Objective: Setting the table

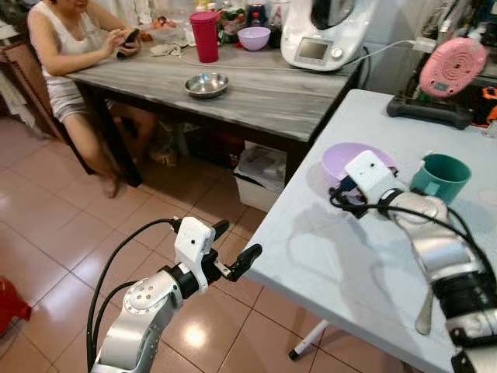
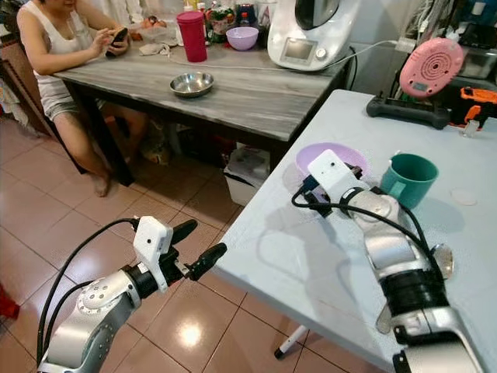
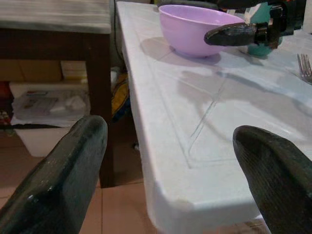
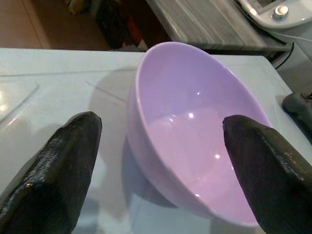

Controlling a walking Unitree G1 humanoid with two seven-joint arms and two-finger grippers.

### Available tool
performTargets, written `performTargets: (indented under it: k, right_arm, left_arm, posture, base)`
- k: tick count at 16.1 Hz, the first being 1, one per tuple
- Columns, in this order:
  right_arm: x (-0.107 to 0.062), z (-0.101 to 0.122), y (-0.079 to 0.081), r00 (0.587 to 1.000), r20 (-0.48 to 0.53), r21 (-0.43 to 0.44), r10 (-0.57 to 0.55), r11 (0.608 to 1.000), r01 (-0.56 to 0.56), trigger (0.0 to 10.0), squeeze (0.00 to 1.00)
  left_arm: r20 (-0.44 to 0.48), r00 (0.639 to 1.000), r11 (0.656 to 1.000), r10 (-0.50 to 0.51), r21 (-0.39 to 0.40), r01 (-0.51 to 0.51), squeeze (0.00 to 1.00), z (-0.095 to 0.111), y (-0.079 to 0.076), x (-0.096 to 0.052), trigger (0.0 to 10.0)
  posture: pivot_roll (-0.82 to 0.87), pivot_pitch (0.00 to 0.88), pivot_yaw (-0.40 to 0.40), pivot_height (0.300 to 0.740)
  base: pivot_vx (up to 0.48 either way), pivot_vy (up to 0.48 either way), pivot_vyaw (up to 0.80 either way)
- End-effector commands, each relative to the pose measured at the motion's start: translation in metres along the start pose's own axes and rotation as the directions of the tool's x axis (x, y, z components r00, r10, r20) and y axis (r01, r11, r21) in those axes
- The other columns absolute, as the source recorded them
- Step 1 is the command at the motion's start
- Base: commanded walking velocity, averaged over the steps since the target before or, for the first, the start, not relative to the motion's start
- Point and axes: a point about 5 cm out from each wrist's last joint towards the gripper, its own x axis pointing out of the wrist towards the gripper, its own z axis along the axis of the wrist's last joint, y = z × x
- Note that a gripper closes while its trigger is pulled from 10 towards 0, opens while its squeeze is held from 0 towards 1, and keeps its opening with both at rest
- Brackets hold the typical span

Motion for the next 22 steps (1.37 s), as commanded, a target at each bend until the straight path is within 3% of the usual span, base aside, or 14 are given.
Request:
performTargets:
  k: [1,2,3,10,17,22]
  right_arm:
    - [0.003,-0.001,-0.004,1.000,-0.012,-0.025,0.028,0.999,-0.028,10.0,0.00]
    - [0.005,-0.005,-0.005,0.999,-0.028,-0.031,0.043,0.999,-0.044,4.0,0.00]
    - [0.007,-0.007,-0.007,0.998,-0.037,-0.050,0.046,0.998,-0.048,0.0,0.00]
    - [0.010,-0.022,-0.017,0.995,-0.084,-0.155,0.059,0.985,-0.071,0.0,0.00]
    - [0.011,-0.025,-0.016,0.994,-0.067,-0.190,0.092,0.976,-0.103,0.0,0.00]
    - [0.011,-0.025,-0.014,0.994,-0.041,-0.227,0.105,0.967,-0.111,0.0,0.00]
  left_arm:
    - [-0.005,1.000,1.000,-0.015,0.012,0.015,0.00,0.002,-0.001,-0.001,10.0]
    - [-0.006,1.000,1.000,-0.023,0.012,0.023,0.00,0.002,-0.001,-0.001,10.0]
    - [-0.002,0.999,0.999,-0.033,0.012,0.033,0.00,0.004,-0.001,0.000,10.0]
    - [0.001,0.996,0.996,-0.087,0.009,0.087,0.00,0.005,-0.004,0.001,10.0]
    - [-0.014,0.997,0.996,-0.082,0.020,0.082,0.00,0.002,-0.002,0.002,10.0]
    - [0.034,0.991,0.991,-0.130,0.006,0.130,0.00,0.010,-0.007,0.003,10.0]
  posture:
    - [-0.29,0.004,0.061,0.740]
    - [-0.29,0.002,0.064,0.740]
    - [-0.29,0.001,0.066,0.740]
    - [-0.28,0.000,0.066,0.740]
    - [-0.28,0.000,0.065,0.740]
    - [-0.28,0.000,0.068,0.740]
  base:
    - [0.000,0.000,0.00]
    - [0.000,0.000,0.00]
    - [0.000,0.000,0.00]
    - [0.000,0.000,0.00]
    - [0.000,0.000,0.00]
    - [0.000,0.000,0.00]
